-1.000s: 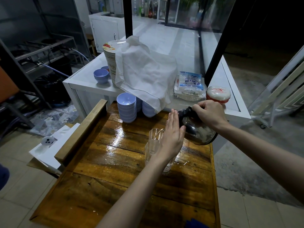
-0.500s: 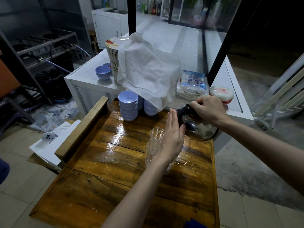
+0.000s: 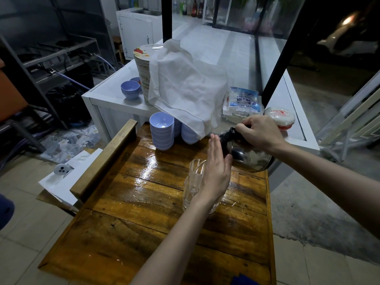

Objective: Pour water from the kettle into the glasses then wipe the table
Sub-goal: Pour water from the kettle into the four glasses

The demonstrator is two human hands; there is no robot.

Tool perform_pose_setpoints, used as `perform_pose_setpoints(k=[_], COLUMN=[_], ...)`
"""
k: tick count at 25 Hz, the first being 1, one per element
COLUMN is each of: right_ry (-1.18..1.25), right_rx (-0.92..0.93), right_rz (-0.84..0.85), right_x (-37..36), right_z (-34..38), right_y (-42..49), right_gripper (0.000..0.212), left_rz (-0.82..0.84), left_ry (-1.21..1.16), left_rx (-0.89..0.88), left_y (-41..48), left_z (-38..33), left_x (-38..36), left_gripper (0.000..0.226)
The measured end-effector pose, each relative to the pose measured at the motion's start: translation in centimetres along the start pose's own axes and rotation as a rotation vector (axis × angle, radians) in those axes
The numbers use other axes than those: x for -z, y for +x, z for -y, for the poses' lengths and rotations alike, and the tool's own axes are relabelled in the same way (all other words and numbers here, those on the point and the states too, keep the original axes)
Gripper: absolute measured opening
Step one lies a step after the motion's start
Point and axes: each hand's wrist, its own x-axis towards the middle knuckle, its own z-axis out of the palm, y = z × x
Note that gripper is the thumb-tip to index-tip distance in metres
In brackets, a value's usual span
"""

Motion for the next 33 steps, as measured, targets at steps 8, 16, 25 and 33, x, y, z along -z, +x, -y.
perform_pose_setpoints(k=[8,16,25,33], right_ry=[-0.028,-0.092,-0.165,-0.211], right_rx=[-0.004,0.046,0.126,0.161], right_rz=[0.027,0.004,-0.012,-0.026], right_x=[-0.6,-0.6,-0.4,-0.6], right_z=[0.8,1.4,2.5,2.7], right_y=[-0.1,-0.1,0.4,0.6], right_gripper=[0.042,0.04,0.045,0.048], left_rz=[0.008,0.002,-0.028,-0.037], left_ry=[-0.043,-0.062,-0.043,-0.043], left_rx=[0.013,0.018,0.034,0.03], left_y=[-0.3,-0.5,-0.8,-0.8], left_z=[0.7,0.7,0.5,0.6], left_x=[0.2,0.4,0.8,1.0], left_gripper=[0.063,0.064,0.065,0.065])
